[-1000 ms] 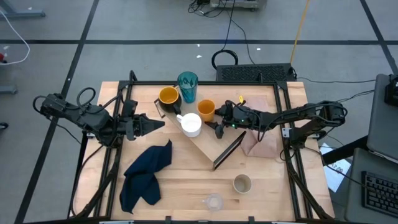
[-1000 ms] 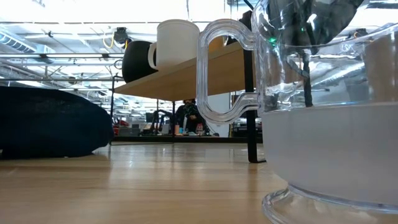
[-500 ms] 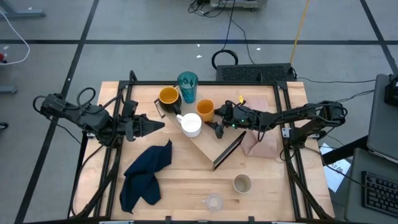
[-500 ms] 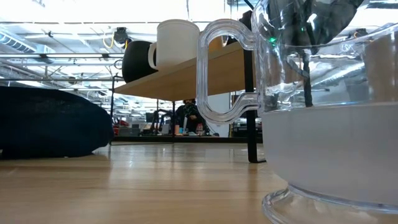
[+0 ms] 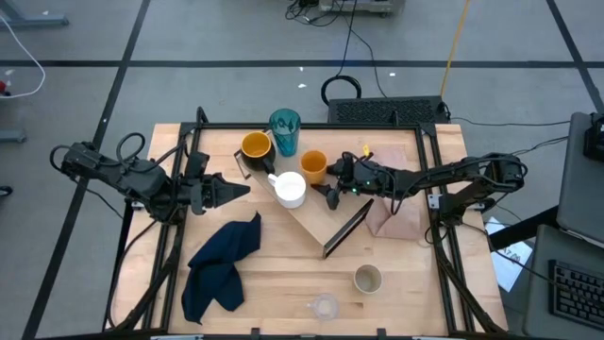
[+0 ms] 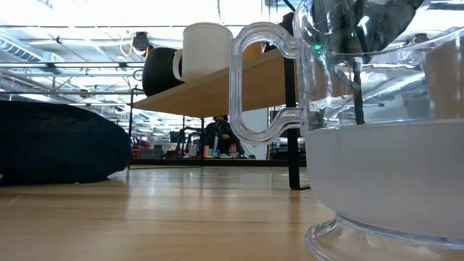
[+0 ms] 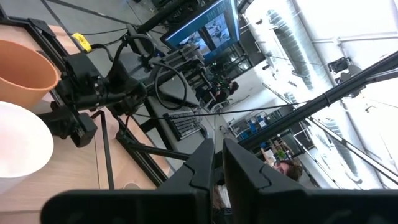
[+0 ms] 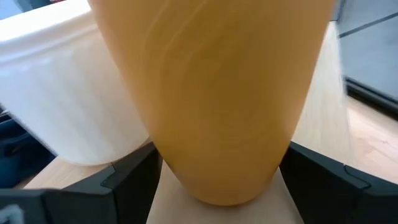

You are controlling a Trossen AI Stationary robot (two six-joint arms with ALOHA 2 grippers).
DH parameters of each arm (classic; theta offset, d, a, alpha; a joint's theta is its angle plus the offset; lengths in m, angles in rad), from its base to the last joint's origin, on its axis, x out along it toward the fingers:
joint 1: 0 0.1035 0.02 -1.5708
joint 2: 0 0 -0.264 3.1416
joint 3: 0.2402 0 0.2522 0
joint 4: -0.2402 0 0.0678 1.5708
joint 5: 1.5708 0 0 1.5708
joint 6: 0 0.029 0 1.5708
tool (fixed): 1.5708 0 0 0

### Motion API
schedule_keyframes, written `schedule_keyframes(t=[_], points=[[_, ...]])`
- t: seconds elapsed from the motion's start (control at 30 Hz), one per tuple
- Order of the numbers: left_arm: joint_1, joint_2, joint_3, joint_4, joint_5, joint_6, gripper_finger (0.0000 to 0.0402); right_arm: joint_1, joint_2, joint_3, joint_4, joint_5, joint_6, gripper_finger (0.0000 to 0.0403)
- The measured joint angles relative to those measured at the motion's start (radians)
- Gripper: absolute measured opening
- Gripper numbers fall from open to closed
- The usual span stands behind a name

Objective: Stack small to large cups/mugs on shelf
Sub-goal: Put the yellow cup on the shelf, then put the gray cup on the shelf

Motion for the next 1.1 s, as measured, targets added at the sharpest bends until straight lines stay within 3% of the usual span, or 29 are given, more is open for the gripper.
schedule_keyframes(t=[0.33, 0.7, 1.1], points=[[0.0, 0.0, 0.0, 0.0, 0.0, 0.001, 0.0033, 0.001, 0.0, 0.0, -0.028, -0.026, -0.031, 0.031], [0.0, 0.0, 0.0, 0.0, 0.0, 0.012, 0.0033, 0.001, -0.009, 0.002, -0.05, -0.034, -0.037, 0.0396], [0.0, 0.0, 0.0, -0.013, 0.002, 0.027, 0.0033, 0.001, -0.158, -0.001, -0.225, -0.032, -0.052, 0.0392]])
